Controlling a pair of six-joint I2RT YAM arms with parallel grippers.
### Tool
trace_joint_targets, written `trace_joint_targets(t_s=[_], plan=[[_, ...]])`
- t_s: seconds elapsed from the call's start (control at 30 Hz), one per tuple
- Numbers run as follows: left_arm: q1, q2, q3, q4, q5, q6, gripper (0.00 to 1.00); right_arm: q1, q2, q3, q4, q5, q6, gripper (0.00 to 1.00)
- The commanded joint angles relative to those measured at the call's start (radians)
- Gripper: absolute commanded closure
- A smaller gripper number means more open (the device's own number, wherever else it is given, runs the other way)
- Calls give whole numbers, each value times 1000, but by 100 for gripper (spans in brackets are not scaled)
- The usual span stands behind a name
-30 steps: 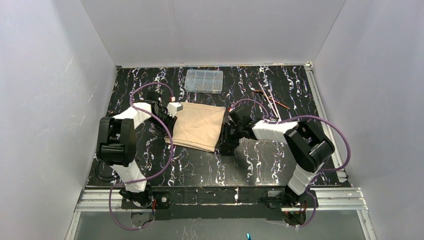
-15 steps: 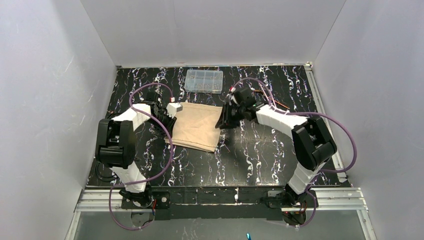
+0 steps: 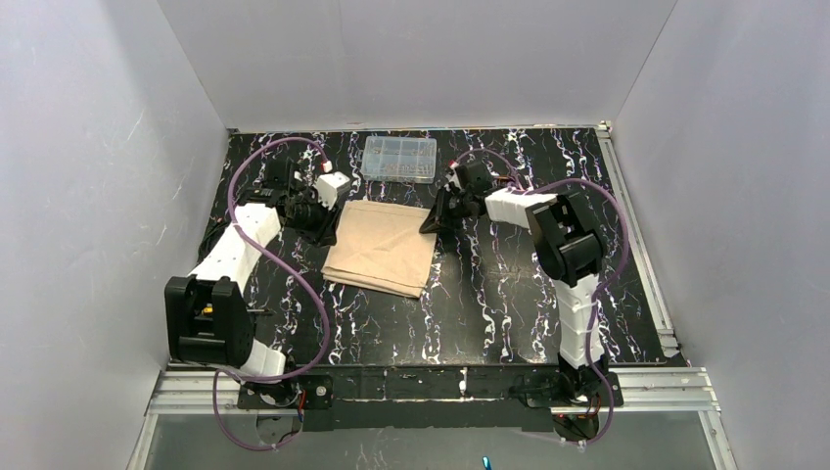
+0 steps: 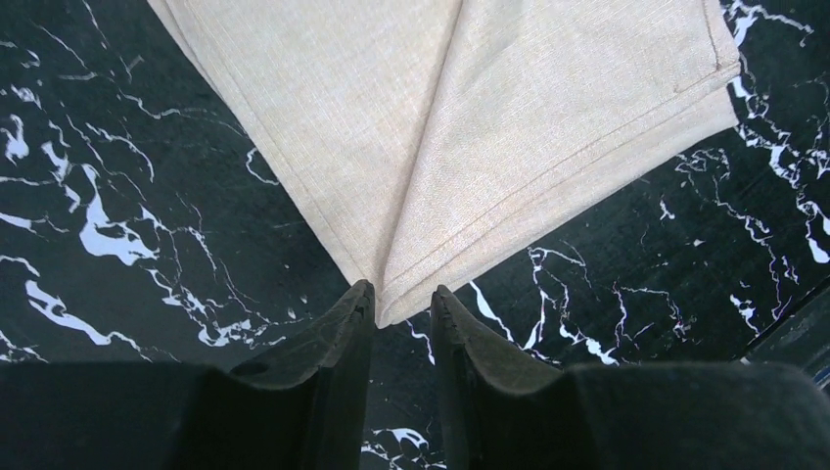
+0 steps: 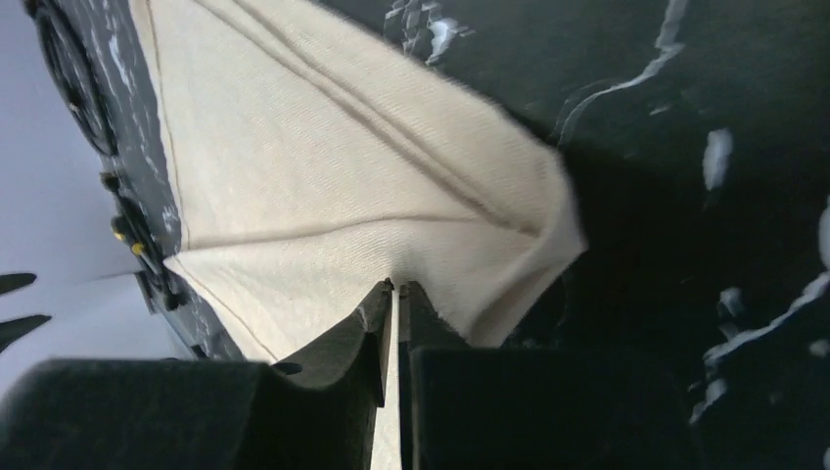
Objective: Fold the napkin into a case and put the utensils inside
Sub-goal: Smooth out the upper triangle-folded napkin at the center of the board.
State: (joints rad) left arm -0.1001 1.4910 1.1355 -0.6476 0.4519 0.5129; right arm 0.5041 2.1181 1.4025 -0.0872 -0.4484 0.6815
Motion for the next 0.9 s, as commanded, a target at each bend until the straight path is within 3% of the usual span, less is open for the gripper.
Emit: trace_joint_targets(t_s=[0.0, 0.23, 0.37, 0.87], plan=[[0, -3, -18, 24, 59, 9, 73, -56, 38, -23, 198, -93, 65, 86], [-15, 149, -47, 90, 22, 40, 82, -80, 69, -82, 407, -275, 194, 87], [-15, 177, -74, 110, 35, 59, 83, -84, 49, -44, 433, -338, 221, 84], [-34, 205, -139, 136, -42, 118, 86, -161, 172, -51, 428, -254, 228, 89]])
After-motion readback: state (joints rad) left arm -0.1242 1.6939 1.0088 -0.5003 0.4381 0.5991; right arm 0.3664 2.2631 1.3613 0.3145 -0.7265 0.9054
